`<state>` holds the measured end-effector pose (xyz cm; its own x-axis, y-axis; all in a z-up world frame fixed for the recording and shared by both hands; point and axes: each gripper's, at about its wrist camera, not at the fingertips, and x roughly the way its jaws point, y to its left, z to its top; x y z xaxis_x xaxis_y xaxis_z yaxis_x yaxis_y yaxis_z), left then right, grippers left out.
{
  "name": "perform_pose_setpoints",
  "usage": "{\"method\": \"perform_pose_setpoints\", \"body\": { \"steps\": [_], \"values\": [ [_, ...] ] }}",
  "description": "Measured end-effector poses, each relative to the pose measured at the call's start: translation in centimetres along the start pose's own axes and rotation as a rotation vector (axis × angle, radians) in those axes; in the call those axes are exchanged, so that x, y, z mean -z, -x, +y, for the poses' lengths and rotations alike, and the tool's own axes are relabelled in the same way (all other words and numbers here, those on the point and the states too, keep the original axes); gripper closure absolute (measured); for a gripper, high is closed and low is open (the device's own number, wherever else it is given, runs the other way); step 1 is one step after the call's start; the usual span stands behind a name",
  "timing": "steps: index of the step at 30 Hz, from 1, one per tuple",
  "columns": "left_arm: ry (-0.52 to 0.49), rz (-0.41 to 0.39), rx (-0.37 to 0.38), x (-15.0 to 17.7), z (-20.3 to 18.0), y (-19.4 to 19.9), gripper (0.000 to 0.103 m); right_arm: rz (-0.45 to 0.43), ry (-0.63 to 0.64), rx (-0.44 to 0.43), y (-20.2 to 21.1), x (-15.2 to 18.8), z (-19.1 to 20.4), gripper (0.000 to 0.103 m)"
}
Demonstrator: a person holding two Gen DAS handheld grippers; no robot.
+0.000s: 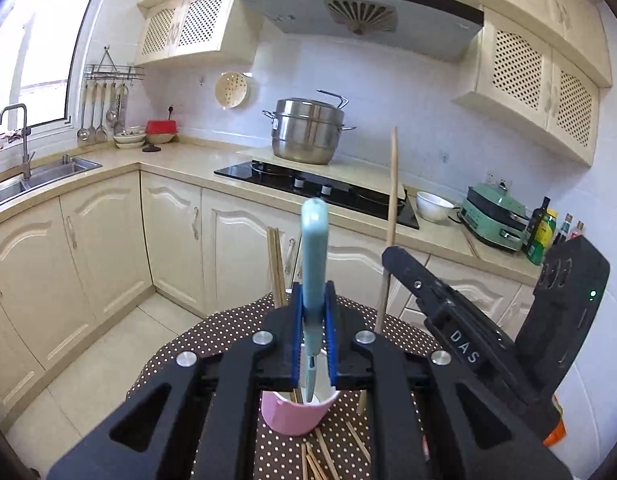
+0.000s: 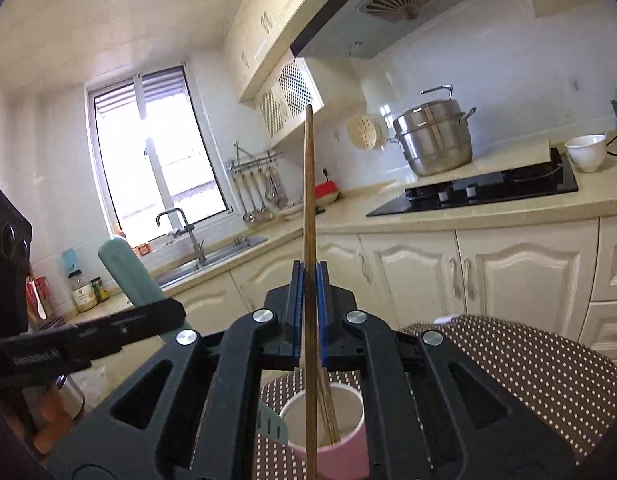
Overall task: Organize utensils
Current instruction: 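Lift and drop the knife and chopstick into the pink cup with both grippers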
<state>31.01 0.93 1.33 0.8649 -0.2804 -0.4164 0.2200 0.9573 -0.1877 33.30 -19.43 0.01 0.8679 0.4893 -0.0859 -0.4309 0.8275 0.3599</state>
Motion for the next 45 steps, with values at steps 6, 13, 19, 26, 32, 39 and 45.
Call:
{"method": "perform_pose_setpoints", "body": {
  "steps": [6, 13, 19, 26, 32, 39, 45],
  "values": [
    [-0.001, 0.047, -0.018, 0.4, 0.9, -3.5, 0.094, -0.03, 0.016, 0.027, -1.7, 0.5, -0.1, 0.096],
    [-0.008, 0.102, -0.047, 2.1, 1.4, -5.8, 0.092, -0.006, 0.046, 0.039, -2.6, 2.3, 0.0, 0.096],
    [-0.006, 0.078, -0.096, 2.6, 2.1, -5.7, 0.076, 0.018, 0.063, 0.048, -2.2, 3.1, -0.4, 0.096],
    [-0.005, 0.021, -0.181, 3.2, 2.6, -4.6, 0.056, 0.037, 0.079, 0.058, -0.9, 4.0, -0.4, 0.096],
    [-0.004, -0.008, -0.211, 3.7, 2.9, -3.5, 0.048, 0.052, 0.099, 0.066, 0.2, 4.5, -0.2, 0.096],
    [-0.018, -0.011, -0.236, 4.3, 2.9, -2.4, 0.047, 0.073, 0.112, 0.067, 1.1, 4.9, 0.5, 0.096],
    [-0.025, -0.016, -0.242, 4.6, 2.5, -1.3, 0.043, 0.105, 0.119, 0.077, 1.7, 5.3, 1.1, 0.096]
  ]
}}
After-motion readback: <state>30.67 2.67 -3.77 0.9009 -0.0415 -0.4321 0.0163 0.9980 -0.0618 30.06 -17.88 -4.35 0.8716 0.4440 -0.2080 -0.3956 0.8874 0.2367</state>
